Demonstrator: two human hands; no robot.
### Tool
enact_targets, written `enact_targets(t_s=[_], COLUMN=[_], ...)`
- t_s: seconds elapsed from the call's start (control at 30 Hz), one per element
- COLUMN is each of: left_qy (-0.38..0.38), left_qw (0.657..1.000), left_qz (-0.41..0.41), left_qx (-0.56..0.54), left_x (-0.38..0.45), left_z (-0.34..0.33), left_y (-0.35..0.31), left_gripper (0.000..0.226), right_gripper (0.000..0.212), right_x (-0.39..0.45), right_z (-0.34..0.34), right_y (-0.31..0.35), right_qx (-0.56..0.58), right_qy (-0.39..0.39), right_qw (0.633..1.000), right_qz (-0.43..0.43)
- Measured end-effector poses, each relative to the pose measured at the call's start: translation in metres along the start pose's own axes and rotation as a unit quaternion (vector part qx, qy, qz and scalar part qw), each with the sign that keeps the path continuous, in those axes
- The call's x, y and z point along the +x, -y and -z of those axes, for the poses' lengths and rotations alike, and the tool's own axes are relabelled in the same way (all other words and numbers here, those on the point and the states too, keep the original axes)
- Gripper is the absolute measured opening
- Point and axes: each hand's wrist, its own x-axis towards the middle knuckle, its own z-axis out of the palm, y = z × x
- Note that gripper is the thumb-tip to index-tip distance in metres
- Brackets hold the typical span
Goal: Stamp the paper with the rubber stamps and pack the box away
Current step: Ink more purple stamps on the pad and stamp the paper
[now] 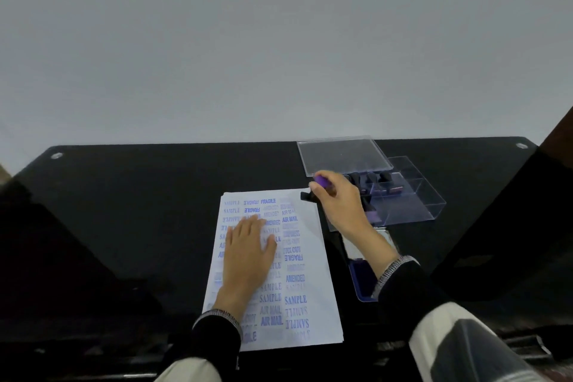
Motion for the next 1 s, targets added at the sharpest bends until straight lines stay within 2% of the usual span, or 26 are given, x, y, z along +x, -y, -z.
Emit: enact_targets(t_s=[0.4,1.0], left_qy=[-0.011,-0.01], left_qw=[1.0,1.0], left_qz=[0.015,0.015], left_qx=[0.001,-0.002], left_x=[0.002,0.002], left_z=[-0.004,-0.002], left_y=[0.002,0.001], left_gripper=[0.053,0.05], right_gripper=[0.023,0.033], right_x=[0.046,0.051], right_z=[-0.018,-0.025], right_y=[-0.015,-0.027], right_qx=[-0.144,-0.233], right_qy=[0.06,0.081], right_qw=[0.988,0.968], right_qz=[0.017,0.034])
